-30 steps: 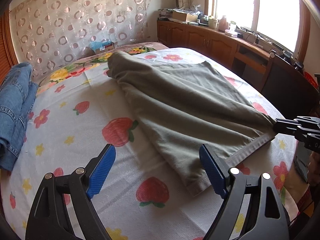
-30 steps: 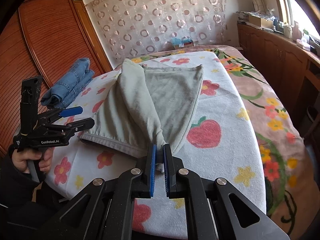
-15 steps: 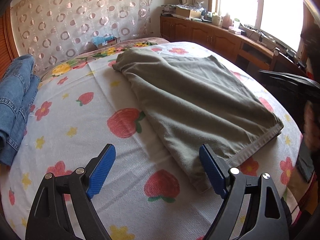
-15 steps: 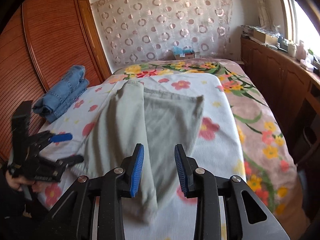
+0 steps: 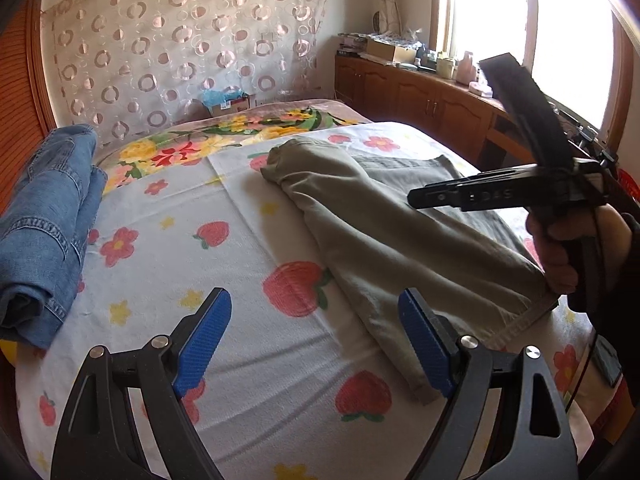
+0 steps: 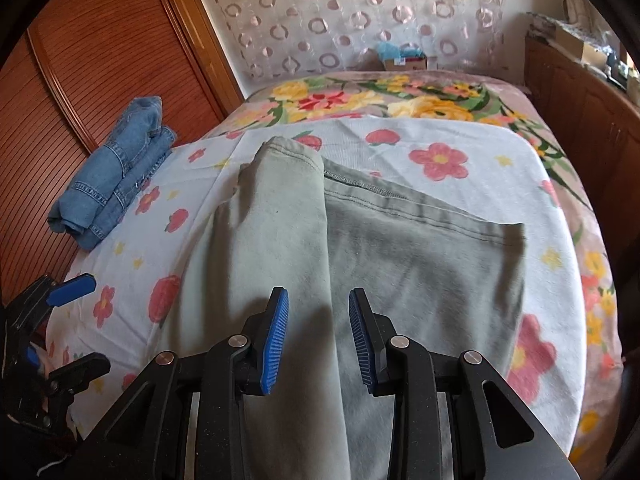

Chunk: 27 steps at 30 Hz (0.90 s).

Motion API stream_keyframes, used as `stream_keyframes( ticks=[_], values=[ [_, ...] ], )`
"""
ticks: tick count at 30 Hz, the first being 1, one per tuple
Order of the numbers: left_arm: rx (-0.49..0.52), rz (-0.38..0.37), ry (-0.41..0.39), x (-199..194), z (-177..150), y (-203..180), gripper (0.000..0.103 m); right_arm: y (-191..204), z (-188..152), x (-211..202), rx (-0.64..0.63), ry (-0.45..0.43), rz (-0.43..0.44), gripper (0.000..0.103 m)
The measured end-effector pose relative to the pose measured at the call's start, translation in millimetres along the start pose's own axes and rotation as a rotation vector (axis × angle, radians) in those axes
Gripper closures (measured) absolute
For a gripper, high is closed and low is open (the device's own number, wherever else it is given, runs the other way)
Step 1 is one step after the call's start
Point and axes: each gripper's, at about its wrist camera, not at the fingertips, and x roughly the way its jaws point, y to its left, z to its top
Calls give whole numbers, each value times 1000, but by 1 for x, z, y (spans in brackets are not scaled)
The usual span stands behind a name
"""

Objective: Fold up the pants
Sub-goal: 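Close the right gripper on the pants leg edge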

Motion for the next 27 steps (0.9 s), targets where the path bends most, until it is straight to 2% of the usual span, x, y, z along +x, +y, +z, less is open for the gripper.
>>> stream_keyframes(
  ticks=[3,7,11,14,20,23,27],
  values=[
    [-6,2,5,1,-3,3,17,5,3,8,-23,27,-13,79],
    [-16,4,7,1,-5,7,17,12,4,10,-39,18,-19,100],
    [-27,11,-8,-3,-5,12,17,24,1,-9,-65,-75,21,101],
    [-48,22,-22,-8,-5,20,17,43,-7,-24,-106,-123,81,101],
    [-79,40,-39,-12,-4,34,17,77,-40,-21,-173,-76,168,101],
    [-89,44,-40,-11,-3,38,17,81,-56,-18,-178,-47,157,101],
    [-83,43,-41,-11,-3,36,17,69,-69,-31,-166,-61,125,96]
  ],
)
